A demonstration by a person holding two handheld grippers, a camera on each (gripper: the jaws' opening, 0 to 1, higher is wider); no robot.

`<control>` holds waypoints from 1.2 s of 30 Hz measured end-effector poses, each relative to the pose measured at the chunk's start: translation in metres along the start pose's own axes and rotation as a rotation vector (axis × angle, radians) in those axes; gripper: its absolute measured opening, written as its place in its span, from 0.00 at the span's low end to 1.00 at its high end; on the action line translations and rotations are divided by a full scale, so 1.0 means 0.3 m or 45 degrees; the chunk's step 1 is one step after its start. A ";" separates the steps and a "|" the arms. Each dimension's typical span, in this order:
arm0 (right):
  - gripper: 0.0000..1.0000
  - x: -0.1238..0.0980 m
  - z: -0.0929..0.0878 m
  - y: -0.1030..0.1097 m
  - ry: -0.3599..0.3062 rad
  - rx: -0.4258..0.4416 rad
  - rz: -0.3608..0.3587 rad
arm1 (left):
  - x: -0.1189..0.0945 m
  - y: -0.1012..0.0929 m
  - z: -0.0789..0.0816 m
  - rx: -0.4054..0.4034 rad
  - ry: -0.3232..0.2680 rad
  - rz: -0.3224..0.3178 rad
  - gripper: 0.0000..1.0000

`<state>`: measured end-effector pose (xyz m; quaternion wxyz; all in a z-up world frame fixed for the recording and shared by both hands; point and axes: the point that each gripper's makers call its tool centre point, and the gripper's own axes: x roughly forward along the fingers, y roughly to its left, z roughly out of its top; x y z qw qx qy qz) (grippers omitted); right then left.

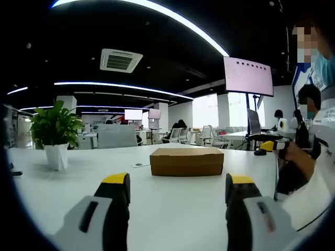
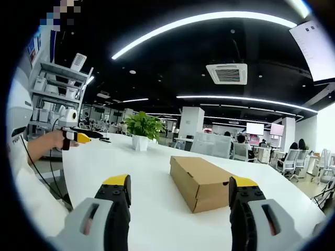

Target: Operate the shoe box by opening the lid, removing the specified soft item, and placing it in the target area until the item is outside and the box remains undamaged.

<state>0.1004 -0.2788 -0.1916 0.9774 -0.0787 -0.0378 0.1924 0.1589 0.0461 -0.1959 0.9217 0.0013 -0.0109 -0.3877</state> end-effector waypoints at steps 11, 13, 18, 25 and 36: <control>0.76 0.001 -0.016 -0.004 0.024 -0.017 -0.013 | 0.001 0.004 -0.007 -0.005 0.008 0.002 0.76; 0.76 0.001 -0.016 -0.007 0.022 -0.010 -0.017 | 0.002 0.001 -0.009 -0.005 0.011 -0.005 0.76; 0.78 0.003 -0.010 -0.012 0.005 0.022 -0.022 | -0.006 -0.001 -0.003 0.059 -0.014 -0.019 0.72; 0.78 0.005 -0.004 -0.019 0.005 0.007 -0.032 | -0.002 -0.007 0.003 0.018 -0.001 -0.053 0.75; 0.72 0.007 -0.016 -0.024 0.034 -0.029 -0.039 | 0.005 0.010 -0.008 0.030 0.034 -0.014 0.74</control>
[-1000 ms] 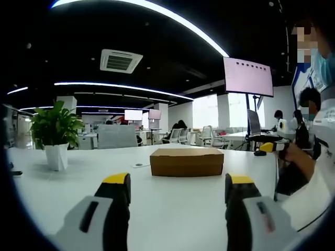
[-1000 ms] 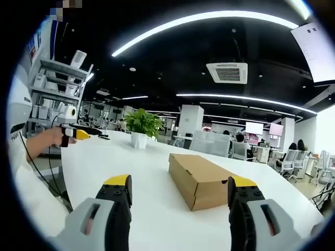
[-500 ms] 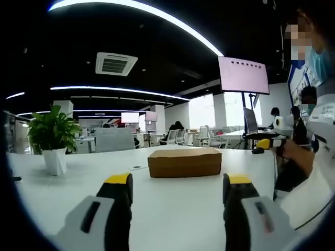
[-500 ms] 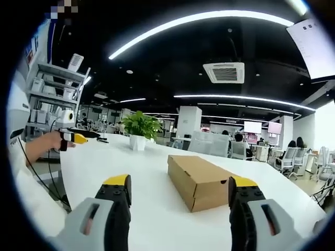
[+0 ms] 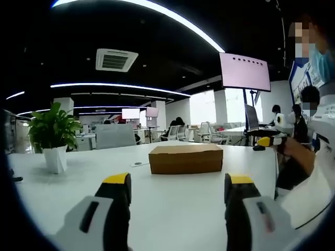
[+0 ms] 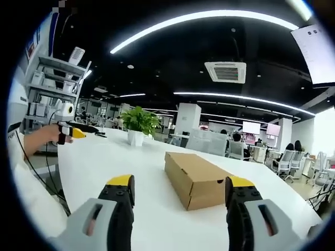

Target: Operate the shoe box by opening the lid, removing the specified soft item, and placing it in the target area until the item is outside and the box remains undamaged.

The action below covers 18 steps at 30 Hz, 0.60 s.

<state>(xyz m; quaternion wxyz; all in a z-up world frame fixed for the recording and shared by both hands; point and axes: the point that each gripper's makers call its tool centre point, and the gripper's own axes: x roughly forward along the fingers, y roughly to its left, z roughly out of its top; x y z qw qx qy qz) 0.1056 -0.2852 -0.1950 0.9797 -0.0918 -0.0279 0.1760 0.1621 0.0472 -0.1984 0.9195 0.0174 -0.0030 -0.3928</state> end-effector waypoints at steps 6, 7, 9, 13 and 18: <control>0.72 -0.002 0.003 -0.005 -0.004 0.008 -0.005 | 0.005 0.001 0.012 -0.009 -0.001 -0.011 0.72; 0.72 -0.002 0.006 -0.006 -0.009 0.015 -0.004 | 0.009 0.003 0.012 -0.007 0.002 -0.010 0.72; 0.72 -0.001 0.010 -0.007 -0.014 0.016 -0.006 | 0.016 0.003 0.018 -0.005 -0.005 -0.016 0.74; 0.73 0.003 0.016 -0.015 -0.015 0.006 -0.012 | 0.037 -0.001 0.015 0.022 0.009 -0.032 0.76; 0.74 0.010 0.037 -0.027 -0.030 0.001 -0.023 | 0.057 -0.004 0.004 0.057 0.038 -0.028 0.76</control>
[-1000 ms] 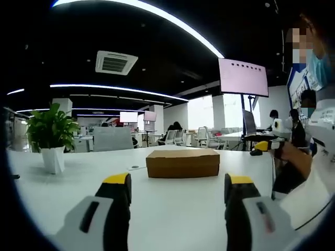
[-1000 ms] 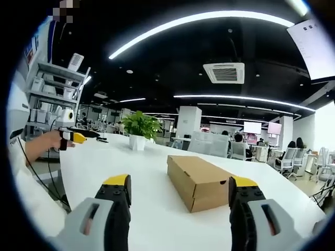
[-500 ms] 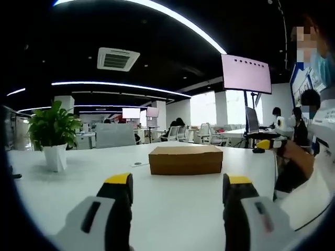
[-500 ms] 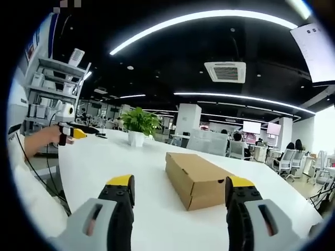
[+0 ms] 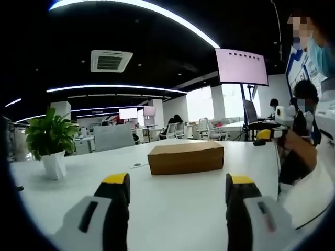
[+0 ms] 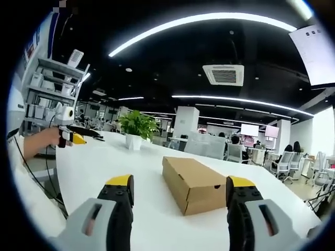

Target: Operate the shoe box by opening the lid, removing the specified soft item, and placing it in the target area until the item is outside and the box remains undamaged.

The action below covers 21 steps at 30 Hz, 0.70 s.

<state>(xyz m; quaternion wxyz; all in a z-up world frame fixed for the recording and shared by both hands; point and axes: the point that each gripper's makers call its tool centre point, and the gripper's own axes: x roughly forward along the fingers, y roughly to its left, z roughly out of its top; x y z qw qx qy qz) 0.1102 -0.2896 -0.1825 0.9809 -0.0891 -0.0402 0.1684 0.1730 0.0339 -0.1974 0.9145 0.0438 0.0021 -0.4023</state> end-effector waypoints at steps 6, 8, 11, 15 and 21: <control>0.74 -0.002 -0.007 0.002 0.006 0.005 0.005 | 0.020 0.001 0.014 -0.010 -0.014 -0.010 0.78; 0.74 -0.006 -0.010 0.000 0.004 0.014 0.005 | 0.027 0.000 0.019 -0.018 -0.013 -0.016 0.78; 0.74 -0.010 -0.017 -0.006 0.008 0.016 -0.001 | 0.043 -0.003 0.030 -0.015 -0.011 -0.029 0.77; 0.74 -0.015 -0.020 -0.009 0.005 0.017 -0.001 | 0.062 -0.001 0.023 -0.037 0.017 -0.043 0.72; 0.74 -0.015 -0.033 -0.007 0.011 0.009 0.012 | 0.074 -0.004 0.034 -0.073 -0.020 -0.051 0.75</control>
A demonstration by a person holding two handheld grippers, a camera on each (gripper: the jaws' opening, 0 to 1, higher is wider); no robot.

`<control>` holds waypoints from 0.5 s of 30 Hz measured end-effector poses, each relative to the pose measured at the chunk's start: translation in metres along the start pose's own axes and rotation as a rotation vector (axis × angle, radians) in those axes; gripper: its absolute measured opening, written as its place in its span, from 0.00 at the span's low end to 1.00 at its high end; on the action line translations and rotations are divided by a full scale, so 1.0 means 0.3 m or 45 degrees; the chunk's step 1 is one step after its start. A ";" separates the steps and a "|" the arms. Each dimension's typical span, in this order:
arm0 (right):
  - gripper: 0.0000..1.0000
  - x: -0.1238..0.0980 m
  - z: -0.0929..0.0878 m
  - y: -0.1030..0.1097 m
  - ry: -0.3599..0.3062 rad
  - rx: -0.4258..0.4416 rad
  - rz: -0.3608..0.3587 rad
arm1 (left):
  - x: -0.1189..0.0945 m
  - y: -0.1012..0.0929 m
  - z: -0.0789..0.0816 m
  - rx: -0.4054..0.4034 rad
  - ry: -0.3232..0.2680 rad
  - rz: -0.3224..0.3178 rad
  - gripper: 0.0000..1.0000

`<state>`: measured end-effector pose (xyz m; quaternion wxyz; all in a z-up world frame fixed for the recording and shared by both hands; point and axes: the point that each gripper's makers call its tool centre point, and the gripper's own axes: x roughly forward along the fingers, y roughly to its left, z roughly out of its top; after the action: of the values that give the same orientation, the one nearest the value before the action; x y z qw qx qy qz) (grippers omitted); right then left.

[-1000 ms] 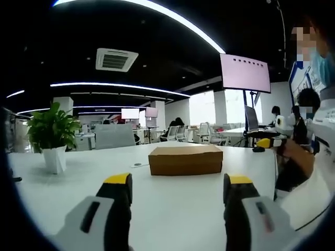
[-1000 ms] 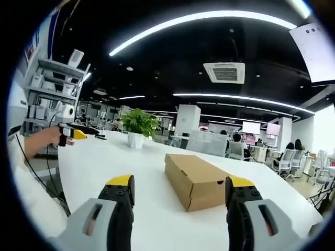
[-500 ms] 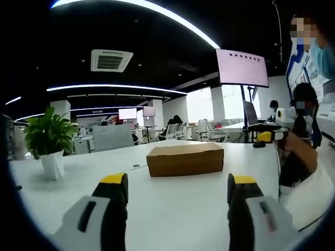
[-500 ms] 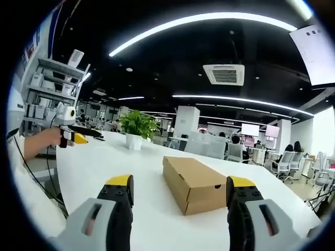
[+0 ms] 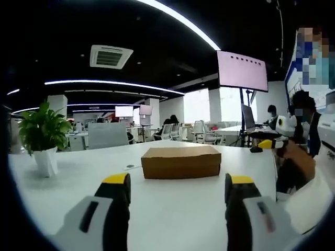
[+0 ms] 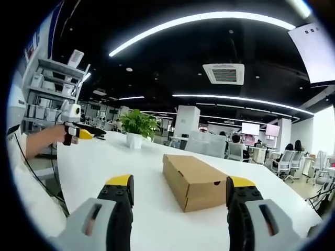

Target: Operate the shoe box by opening the lid, removing the specified soft item, and placing it in the target area until the item is outside and the box remains undamaged.

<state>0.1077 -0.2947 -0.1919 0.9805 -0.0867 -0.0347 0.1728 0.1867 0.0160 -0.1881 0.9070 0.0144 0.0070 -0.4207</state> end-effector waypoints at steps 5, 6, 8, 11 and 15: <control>0.76 0.007 0.021 -0.003 -0.031 0.015 0.000 | 0.021 -0.003 0.027 0.025 -0.022 -0.028 0.77; 0.77 0.009 0.028 -0.002 -0.036 0.016 0.005 | 0.028 -0.004 0.031 0.036 -0.016 -0.030 0.77; 0.78 0.011 0.040 0.001 -0.045 0.014 0.012 | 0.038 -0.006 0.038 0.051 -0.013 -0.032 0.78; 0.78 0.009 0.052 0.005 -0.055 -0.003 0.017 | 0.052 -0.003 0.049 0.050 -0.030 -0.030 0.78; 0.78 0.004 0.060 0.010 -0.067 0.006 0.035 | 0.067 -0.001 0.045 0.030 -0.020 -0.038 0.78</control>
<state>0.1061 -0.2886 -0.1749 0.9770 -0.0802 -0.0590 0.1887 0.1995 0.0001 -0.1752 0.9005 0.0219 -0.0048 -0.4342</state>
